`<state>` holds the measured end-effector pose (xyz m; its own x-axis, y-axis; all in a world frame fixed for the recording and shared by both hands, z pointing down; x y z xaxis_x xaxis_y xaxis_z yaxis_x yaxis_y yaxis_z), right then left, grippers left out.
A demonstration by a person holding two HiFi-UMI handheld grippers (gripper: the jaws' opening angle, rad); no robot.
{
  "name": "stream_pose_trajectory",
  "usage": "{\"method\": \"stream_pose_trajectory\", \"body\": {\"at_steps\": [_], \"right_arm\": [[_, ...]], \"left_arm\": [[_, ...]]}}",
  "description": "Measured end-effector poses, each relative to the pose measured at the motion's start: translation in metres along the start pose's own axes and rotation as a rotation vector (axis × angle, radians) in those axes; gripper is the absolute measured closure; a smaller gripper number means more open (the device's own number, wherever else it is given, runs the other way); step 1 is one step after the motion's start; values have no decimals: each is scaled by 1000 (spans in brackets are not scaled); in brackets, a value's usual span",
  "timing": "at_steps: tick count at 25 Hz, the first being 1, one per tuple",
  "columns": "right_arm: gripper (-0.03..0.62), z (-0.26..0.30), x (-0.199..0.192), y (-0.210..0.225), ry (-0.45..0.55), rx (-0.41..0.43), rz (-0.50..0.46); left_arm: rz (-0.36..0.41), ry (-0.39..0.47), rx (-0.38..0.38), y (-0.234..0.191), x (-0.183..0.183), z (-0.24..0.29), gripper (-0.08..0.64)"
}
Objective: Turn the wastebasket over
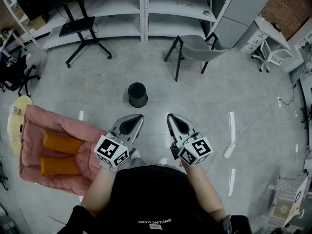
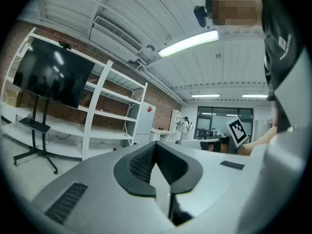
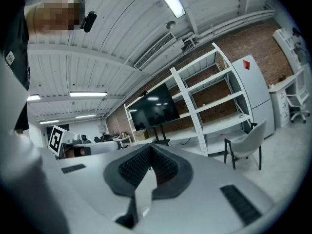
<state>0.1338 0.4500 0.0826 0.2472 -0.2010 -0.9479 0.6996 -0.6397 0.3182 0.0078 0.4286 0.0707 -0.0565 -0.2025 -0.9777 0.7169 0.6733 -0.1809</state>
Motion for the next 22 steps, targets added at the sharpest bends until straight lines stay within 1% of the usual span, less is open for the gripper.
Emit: {"method": "stream_pose_trajectory", "body": {"at_steps": [2, 6, 10, 12, 14, 16, 18, 20, 22], "right_arm": [[583, 12, -2, -3, -3, 7, 0], [583, 35, -5, -13, -19, 10, -18], [583, 56, -8, -16, -30, 8, -15], [583, 66, -9, -15, -30, 12, -3], [581, 75, -9, -14, -10, 12, 14], [581, 85, -6, -15, 23, 28, 39], [581, 96, -6, -15, 33, 46, 57], [581, 108, -7, -14, 16, 50, 31], [581, 119, -10, -13, -22, 51, -25]], "left_arm": [[-18, -5, -19, -7, 2, -2, 548], [-21, -16, -36, -26, 3, -9, 548], [-84, -24, -39, -52, 6, -13, 548], [-71, -38, -45, -65, 5, -15, 548], [-65, -48, -55, -78, 5, -16, 548], [-80, -54, -61, -92, 5, -18, 548], [-88, -58, -70, -106, 4, -20, 548], [-75, -72, -76, -119, 3, -17, 548], [-62, -88, -74, -129, 1, -13, 548]]}}
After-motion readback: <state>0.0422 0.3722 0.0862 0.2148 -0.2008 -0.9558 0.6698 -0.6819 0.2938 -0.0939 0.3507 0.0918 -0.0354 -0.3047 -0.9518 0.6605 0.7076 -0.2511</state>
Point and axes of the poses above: the fingertips, and each gripper's own axes: z forward along the fingers, y to its right, x out of its top, the point moved 2 cm from there along -z, backward along the fingers, and after that the axes turned 15 degrees about x, right-handed, at the moved point
